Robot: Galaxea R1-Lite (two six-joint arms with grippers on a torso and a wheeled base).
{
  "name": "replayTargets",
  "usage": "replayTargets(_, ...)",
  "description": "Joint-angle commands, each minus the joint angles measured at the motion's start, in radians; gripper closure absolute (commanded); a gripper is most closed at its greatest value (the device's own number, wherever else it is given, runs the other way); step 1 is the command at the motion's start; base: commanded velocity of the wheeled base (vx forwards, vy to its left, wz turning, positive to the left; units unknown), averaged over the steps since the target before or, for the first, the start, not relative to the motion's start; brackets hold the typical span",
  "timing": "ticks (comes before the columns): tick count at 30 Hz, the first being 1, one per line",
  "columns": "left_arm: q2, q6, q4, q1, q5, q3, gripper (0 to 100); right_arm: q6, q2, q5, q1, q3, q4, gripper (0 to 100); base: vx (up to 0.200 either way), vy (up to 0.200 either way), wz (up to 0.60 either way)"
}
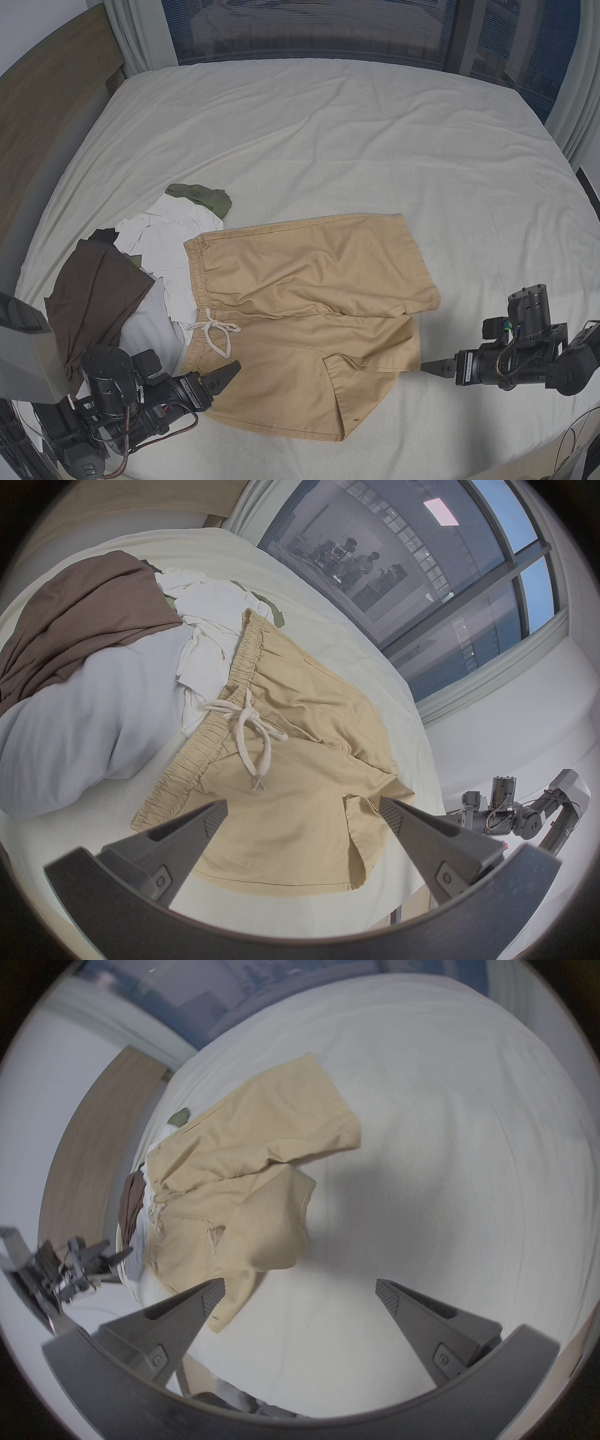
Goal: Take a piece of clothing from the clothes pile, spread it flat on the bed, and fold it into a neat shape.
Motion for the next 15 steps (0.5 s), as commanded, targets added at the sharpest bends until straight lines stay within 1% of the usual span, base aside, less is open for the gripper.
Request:
replayTargets(1,0.004,0.000,0.000,0.000,0.000,0.018,0,-0.088,0.072,0.029,-0.022,0.035,-0.054,100,0.000,0.000,0.00)
replayTargets(5,0.001,0.000,0.000,0.001,0.000,0.018,0,-0.151,0.092,0.031,0.018,0.035,-0.051,100,0.000,0.000,0.00)
replayTargets(8,-0.001,0.000,0.000,0.001,0.000,0.018,0,-0.163,0.097,0.031,0.041,0.031,-0.051,100,0.000,0.000,0.00)
replayTargets(9,-0.001,0.000,0.000,0.001,0.000,0.018,0,-0.170,0.100,0.029,0.063,0.018,-0.052,100,0.000,0.000,0.00)
replayTargets(14,-0.001,0.000,0.000,0.001,0.000,0.018,0,-0.209,0.106,0.029,0.067,0.020,-0.048,100,0.000,0.000,0.00)
replayTargets(15,0.001,0.000,0.000,0.001,0.000,0.018,0,-0.206,0.110,0.027,0.067,0.015,-0.049,0,0.000,0.000,0.00)
